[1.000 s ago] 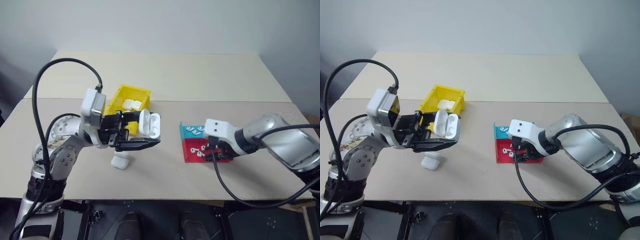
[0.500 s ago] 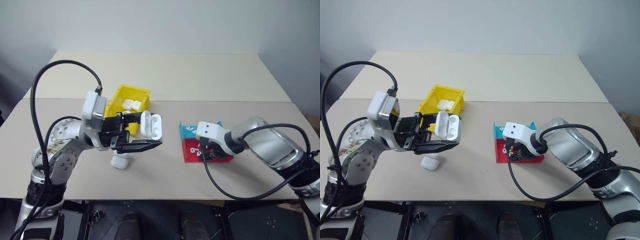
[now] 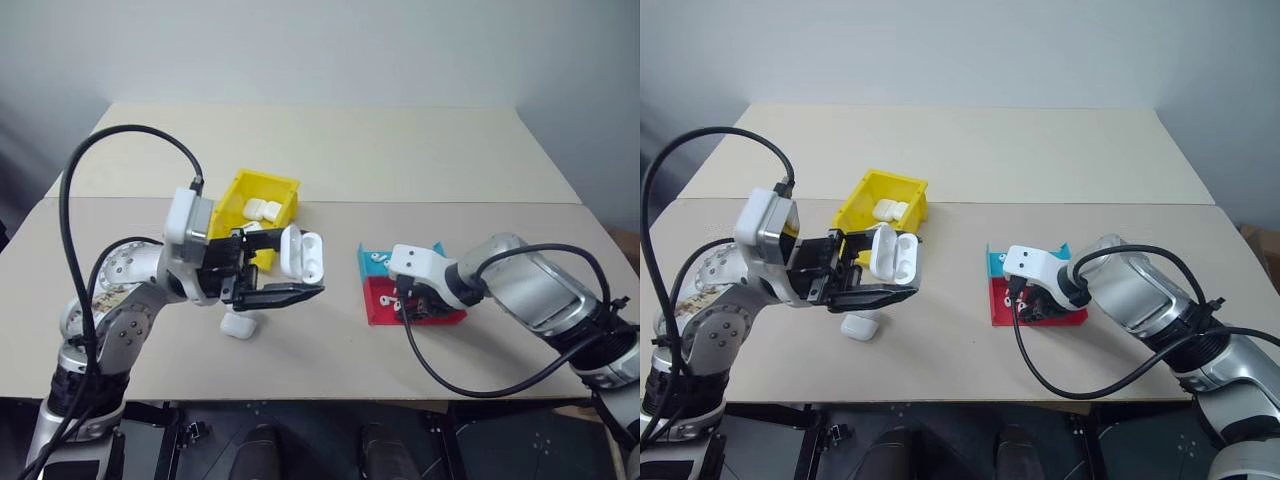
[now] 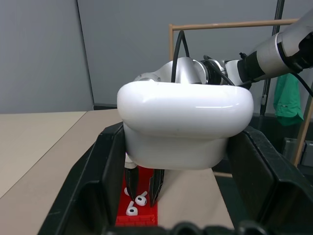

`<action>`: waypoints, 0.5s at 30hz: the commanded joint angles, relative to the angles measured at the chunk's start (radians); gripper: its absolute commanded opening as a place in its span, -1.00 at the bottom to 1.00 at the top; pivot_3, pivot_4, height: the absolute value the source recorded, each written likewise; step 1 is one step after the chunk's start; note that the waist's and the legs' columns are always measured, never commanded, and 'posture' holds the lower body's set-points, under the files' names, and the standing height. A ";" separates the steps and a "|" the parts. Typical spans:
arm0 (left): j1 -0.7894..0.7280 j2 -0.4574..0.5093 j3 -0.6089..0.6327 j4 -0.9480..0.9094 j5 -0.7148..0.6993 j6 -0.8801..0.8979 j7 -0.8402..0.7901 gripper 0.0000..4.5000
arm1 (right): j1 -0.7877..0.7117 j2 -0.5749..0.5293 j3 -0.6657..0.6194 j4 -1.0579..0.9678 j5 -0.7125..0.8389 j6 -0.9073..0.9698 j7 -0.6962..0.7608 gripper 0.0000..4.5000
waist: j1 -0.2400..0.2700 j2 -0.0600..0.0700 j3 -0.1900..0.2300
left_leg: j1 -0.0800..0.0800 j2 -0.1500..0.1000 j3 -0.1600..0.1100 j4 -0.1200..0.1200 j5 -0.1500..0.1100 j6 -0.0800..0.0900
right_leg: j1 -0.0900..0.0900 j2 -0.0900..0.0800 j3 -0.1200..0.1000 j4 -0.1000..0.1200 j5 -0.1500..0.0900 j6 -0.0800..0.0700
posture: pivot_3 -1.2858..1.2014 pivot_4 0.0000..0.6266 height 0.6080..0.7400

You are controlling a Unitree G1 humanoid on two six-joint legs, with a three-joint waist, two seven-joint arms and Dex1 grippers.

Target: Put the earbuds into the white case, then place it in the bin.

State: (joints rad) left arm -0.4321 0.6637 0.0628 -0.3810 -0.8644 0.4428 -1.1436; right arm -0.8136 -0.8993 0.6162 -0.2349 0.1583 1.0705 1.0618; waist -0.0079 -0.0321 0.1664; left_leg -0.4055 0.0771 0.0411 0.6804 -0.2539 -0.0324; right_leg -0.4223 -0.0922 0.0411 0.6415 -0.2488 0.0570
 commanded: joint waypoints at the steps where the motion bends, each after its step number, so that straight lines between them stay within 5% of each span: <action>1: -0.002 0.012 0.035 -0.033 -0.002 -0.003 0.010 0.25 | -0.005 0.009 -0.002 0.003 -0.024 -0.026 0.002 -0.01 | -0.002 0.000 0.000 | 0.000 0.000 0.000 0.000 0.000 0.000 | 0.000 0.000 0.000 0.000 0.000 0.000 | 0.03 -0.52 1.00; 9: -0.002 0.019 0.037 -0.038 0.003 -0.006 0.021 0.25 | 0.007 0.020 -0.004 0.023 -0.041 -0.045 0.016 -0.01 | -0.004 0.000 0.000 | 0.001 0.000 0.000 0.000 0.000 0.000 | 0.001 0.000 0.000 0.000 0.000 0.000 | 0.03 -0.52 1.00; 14: -0.006 0.022 0.040 -0.033 0.005 -0.009 0.019 0.25 | 0.011 0.024 -0.009 0.020 -0.042 -0.036 0.020 -0.72 | -0.004 0.000 0.000 | 0.001 0.000 0.000 0.000 0.000 0.000 | 0.001 0.000 0.000 0.000 0.000 0.000 | 0.03 -0.52 1.00; 15: -0.009 0.023 0.041 -0.029 0.005 -0.009 0.018 0.25 | 0.012 0.025 -0.016 0.016 -0.038 -0.029 0.017 -0.72 | -0.004 0.000 0.000 | 0.001 0.000 0.000 0.000 0.000 0.000 | 0.001 0.000 0.000 0.000 0.000 0.000 | 0.03 -0.52 1.00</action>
State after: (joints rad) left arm -0.4315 0.6756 0.0749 -0.3813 -0.8592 0.4428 -1.1248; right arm -0.8129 -0.8774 0.6135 -0.2072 0.1200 1.0338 1.0719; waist -0.0121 -0.0322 0.1664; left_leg -0.4048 0.0771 0.0410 0.6804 -0.2539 -0.0324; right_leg -0.4216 -0.0923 0.0412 0.6415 -0.2488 0.0570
